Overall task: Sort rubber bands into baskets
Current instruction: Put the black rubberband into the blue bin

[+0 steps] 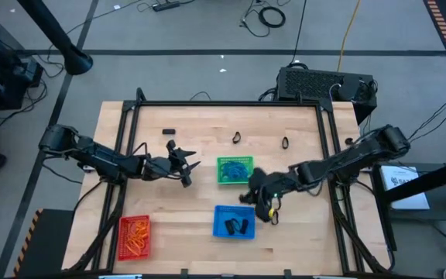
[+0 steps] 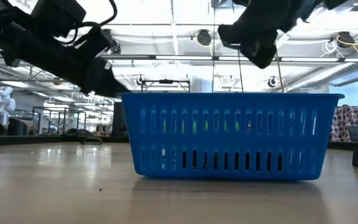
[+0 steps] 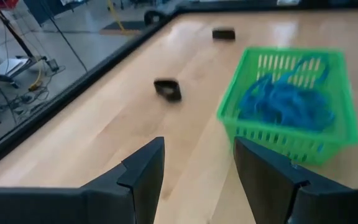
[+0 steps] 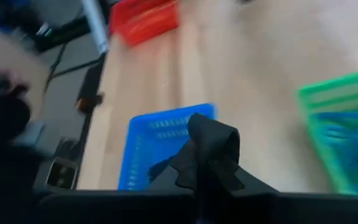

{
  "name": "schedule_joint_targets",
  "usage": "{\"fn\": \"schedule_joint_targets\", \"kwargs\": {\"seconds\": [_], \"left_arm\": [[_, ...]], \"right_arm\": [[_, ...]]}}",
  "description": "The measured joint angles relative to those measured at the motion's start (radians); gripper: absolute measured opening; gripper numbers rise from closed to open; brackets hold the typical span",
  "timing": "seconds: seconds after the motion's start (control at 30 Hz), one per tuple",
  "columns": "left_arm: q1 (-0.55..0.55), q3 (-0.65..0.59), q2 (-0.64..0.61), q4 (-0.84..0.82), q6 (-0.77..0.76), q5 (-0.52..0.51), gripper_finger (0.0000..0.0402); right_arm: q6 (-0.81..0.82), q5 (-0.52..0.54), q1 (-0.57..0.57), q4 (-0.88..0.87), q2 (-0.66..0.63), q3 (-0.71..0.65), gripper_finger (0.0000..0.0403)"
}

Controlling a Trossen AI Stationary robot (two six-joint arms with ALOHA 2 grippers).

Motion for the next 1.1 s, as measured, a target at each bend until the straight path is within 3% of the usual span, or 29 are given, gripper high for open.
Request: {"fn": "schedule_joint_targets", "kwargs": {"seconds": [0.3, 0.43, 0.57, 0.8, 1.1], "left_arm": [[0.000, 0.000, 0.000, -0.049, 0.000, -0.004, 0.0200], [0.000, 0.000, 0.000, -0.047, -0.001, -0.004, 0.0200], [0.000, 0.000, 0.000, -0.046, -0.001, -0.005, 0.0200], [0.000, 0.000, 0.000, -0.045, -0.001, -0.005, 0.0200], [0.000, 0.000, 0.000, -0.046, -0.001, -0.002, 0.0200]], "right_arm": [[-0.139, -0.259, 0.045, 0.298, 0.233, 0.006, 0.0000], [-0.284, -0.286, 0.074, 0.305, 0.301, 0.042, 0.0000], [-0.366, -0.286, 0.088, 0.292, 0.349, 0.070, 0.0003], [-0.380, -0.099, 0.085, 0.233, 0.364, 0.085, 0.0038], [-0.355, -0.108, 0.085, 0.227, 0.364, 0.085, 0.0125]]}}
